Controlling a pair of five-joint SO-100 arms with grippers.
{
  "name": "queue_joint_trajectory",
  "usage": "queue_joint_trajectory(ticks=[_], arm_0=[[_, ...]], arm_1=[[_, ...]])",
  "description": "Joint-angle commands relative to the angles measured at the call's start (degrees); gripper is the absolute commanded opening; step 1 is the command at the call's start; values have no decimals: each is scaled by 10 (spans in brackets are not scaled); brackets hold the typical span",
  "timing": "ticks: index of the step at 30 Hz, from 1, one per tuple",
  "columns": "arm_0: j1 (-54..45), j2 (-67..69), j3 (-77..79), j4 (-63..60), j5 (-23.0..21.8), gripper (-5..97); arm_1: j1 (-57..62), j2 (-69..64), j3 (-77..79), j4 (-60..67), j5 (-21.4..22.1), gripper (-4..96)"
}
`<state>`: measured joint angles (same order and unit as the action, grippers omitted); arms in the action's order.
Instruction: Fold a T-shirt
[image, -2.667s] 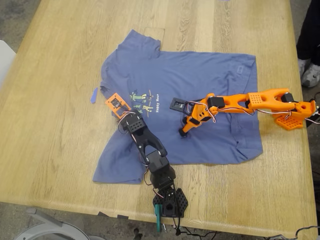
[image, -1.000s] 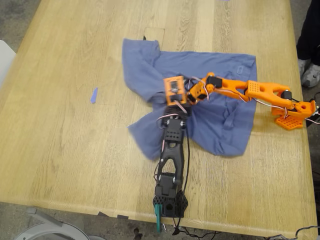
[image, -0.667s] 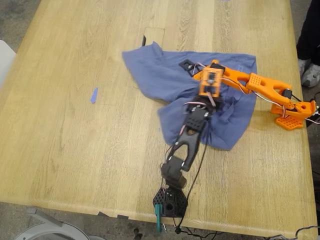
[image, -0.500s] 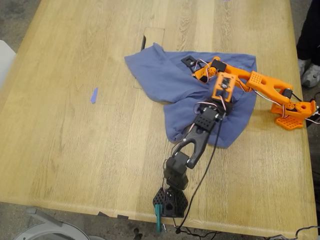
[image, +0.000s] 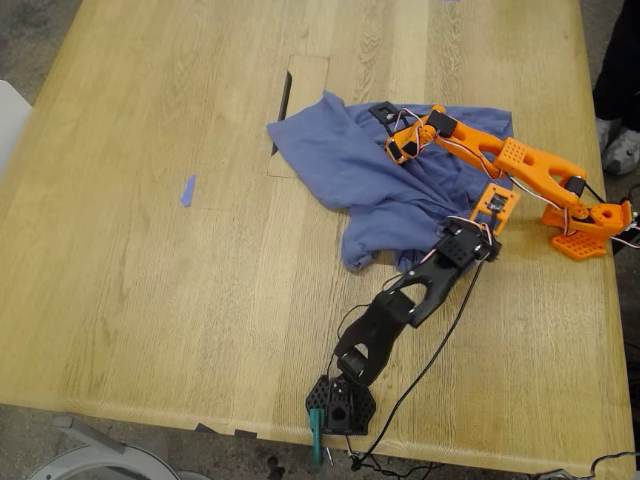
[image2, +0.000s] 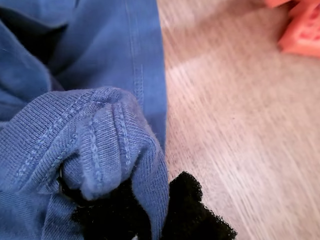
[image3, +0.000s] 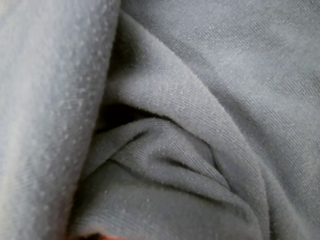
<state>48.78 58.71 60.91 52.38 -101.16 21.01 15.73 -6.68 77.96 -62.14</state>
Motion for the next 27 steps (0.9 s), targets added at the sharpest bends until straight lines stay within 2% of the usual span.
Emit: queue_joint_trajectory(ticks=[1, 4, 14, 18, 22, 27], arm_0=[[51, -3, -70, 4, -6, 0], [38, -27, -69, 19, -5, 37], [-5, -29, -135, 47, 6, 407], [0, -29, -217, 141, 0, 507], [-1, -29, -268, 200, -5, 549], [-9, -57, -268, 206, -5, 582]], arm_1=[[45, 18, -8, -11, 2, -2], [45, 23, -8, -6, 2, -2], [45, 33, -8, 15, -1, -2], [38, 39, -8, 24, -1, -2], [29, 44, -8, 31, 1, -2], [20, 51, -8, 40, 4, -2]])
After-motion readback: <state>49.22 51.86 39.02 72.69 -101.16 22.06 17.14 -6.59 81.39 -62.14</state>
